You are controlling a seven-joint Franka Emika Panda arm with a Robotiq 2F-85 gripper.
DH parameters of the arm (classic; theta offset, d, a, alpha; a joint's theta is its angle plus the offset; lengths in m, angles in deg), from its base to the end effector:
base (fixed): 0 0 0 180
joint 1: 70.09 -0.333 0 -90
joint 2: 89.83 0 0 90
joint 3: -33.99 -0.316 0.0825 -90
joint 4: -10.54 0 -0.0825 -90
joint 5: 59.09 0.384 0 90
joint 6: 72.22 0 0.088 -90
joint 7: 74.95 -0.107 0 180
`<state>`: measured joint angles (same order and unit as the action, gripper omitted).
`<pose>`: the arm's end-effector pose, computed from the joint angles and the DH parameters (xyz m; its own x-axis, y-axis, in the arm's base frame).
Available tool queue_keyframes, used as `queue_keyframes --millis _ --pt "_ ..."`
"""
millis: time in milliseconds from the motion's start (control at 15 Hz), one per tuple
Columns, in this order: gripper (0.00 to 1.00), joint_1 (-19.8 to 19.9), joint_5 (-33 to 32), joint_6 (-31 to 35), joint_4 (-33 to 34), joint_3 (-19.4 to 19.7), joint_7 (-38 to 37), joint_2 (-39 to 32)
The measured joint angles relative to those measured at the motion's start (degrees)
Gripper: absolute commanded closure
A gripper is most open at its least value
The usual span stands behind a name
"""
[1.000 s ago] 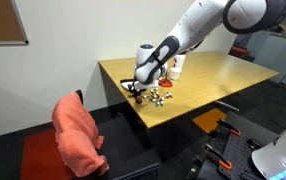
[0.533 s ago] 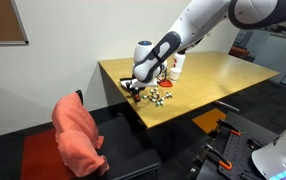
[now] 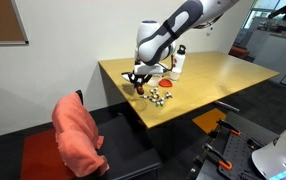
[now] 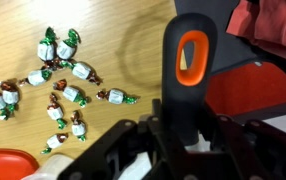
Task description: Sweep the candy to the right
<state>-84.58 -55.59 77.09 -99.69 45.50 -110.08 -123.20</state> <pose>0.6355 0.0378 0.2005 0.8322 -0.5379 0.1344 -0.5423 -0.8402 -0.0052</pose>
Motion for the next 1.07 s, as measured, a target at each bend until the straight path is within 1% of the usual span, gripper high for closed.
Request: queue_keyframes --millis 200,333,533,733,933,1000,1067 --pt "0.88 0.06 -2.23 -3.83 -4.96 -1.26 2.58 6.46" --pt "0.88 0.12 -5.52 -7.27 -8.37 -2.07 5.58 10.82" --pt "0.88 0.54 -10.95 -14.38 -12.37 -3.49 9.98 16.94" --pt "0.88 1.76 -14.13 -22.72 -14.49 -6.12 15.83 22.11" --pt "0.88 2.84 -16.66 -30.12 -14.94 -9.24 21.84 25.4" --pt "0.63 2.94 -17.87 -32.22 -14.93 -10.12 23.46 25.89" --pt "0.63 3.16 -18.01 -32.6 -14.94 -10.73 23.53 25.96"
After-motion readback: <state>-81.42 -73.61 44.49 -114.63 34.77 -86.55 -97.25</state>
